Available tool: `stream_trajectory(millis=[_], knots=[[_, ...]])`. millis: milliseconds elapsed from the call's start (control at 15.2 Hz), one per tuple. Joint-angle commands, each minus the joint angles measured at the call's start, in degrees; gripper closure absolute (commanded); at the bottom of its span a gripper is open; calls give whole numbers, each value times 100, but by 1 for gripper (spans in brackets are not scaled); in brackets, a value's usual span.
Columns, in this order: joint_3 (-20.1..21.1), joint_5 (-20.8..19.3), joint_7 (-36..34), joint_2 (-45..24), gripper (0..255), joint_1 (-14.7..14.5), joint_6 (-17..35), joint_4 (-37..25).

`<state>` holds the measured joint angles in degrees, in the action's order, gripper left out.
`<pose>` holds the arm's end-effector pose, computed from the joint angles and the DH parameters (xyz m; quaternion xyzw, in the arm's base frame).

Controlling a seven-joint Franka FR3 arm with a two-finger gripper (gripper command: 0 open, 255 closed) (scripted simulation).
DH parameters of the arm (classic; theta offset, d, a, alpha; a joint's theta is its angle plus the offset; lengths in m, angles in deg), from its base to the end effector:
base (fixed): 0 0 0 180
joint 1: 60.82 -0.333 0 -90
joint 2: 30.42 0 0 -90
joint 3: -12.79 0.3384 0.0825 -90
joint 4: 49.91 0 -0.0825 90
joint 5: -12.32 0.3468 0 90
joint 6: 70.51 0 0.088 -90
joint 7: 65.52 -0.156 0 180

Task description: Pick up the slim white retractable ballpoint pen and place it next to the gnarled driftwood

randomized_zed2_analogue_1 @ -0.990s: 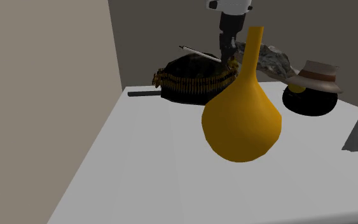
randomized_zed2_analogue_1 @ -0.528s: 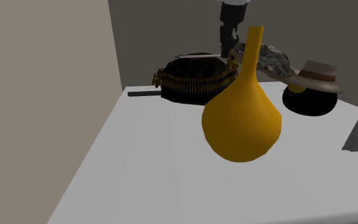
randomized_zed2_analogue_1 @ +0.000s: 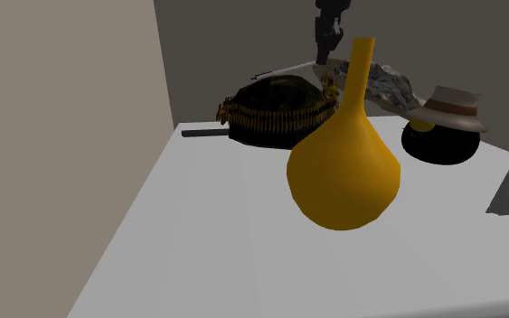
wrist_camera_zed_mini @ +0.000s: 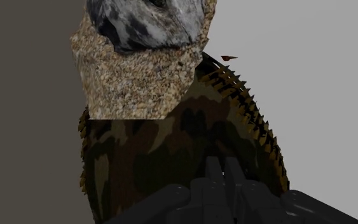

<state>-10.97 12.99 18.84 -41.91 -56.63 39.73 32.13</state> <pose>0.5640 -0.2687 0.5945 0.8662 0.4744 0.0578 0.1461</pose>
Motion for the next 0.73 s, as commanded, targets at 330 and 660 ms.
stream_trajectory(millis=[330,660], knots=[[-13,100,70,-194,255,82,-621,-801],[-24,210,130,-411,255,180,-1113,-1500]])
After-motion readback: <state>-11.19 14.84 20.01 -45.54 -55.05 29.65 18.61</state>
